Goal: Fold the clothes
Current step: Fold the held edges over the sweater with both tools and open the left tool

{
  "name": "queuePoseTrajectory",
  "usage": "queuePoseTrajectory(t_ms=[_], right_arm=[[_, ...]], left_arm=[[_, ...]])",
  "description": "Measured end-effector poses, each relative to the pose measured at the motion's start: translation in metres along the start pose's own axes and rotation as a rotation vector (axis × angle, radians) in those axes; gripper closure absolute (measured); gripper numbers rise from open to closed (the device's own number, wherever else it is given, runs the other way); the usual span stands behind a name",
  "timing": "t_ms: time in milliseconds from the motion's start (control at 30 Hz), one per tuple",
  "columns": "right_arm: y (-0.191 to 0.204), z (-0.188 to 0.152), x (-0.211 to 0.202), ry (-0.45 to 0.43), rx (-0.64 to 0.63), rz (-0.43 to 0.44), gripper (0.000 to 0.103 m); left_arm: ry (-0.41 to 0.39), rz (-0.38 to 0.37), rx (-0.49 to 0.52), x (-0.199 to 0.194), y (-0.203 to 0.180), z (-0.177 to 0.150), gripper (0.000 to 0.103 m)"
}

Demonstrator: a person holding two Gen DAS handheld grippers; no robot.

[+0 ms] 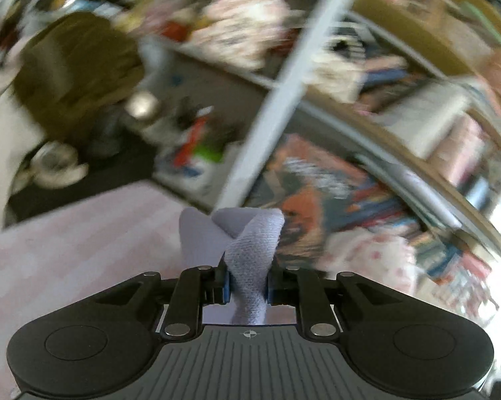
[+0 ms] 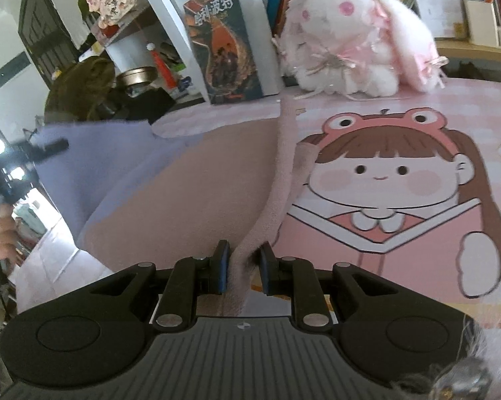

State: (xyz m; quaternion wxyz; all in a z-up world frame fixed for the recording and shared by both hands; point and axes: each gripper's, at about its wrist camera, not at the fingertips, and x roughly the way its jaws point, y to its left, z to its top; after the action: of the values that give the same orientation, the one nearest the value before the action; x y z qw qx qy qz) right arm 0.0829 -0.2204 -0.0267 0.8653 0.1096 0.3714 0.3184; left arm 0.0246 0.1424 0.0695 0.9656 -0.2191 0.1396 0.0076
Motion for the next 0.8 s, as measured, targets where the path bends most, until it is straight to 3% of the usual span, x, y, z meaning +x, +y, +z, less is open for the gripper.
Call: queuePoseTrajectory(t_ms=[200,300,400,433,600,667,733,800], right_arm=[[-0.005,-0.001,0.001,-0.007,0.031,0.031,0.085],[-0.010,-0.002,0.000,-0.008,0.061,0.051,0.085],[-0.013,-0.002,-0.002,-0.006,0.075,0.061,0.085],[-0.014,-0.002,-0.003,-0.001,0.079,0.065,0.085],[-0.032,-0.002,-0.007,0.016,0.167,0.126,0.086],[-0.036,-0.003,-0.010,0.021,0.200,0.142,0.081],[-0.037,-0.001,-0.018,0.013,0.208,0.132,0.066],[-0.043,0.002,-0.029,-0.016,0.235,0.138,0.060]], left_arm=[[0.025,-0.172,0.287,-0.004,-0.101,-0.018,0.086],[0.102,-0.234,0.486,-0.001,-0.147,-0.055,0.085],[0.231,-0.222,0.689,0.012,-0.177,-0.110,0.080],[0.254,-0.211,0.735,0.014,-0.180,-0.124,0.086],[0.309,-0.213,0.669,0.018,-0.168,-0.137,0.075],[0.312,-0.219,0.640,0.015,-0.163,-0.134,0.073],[0.296,-0.254,0.601,0.000,-0.157,-0.127,0.061],[0.237,-0.305,0.535,-0.017,-0.146,-0.113,0.050]])
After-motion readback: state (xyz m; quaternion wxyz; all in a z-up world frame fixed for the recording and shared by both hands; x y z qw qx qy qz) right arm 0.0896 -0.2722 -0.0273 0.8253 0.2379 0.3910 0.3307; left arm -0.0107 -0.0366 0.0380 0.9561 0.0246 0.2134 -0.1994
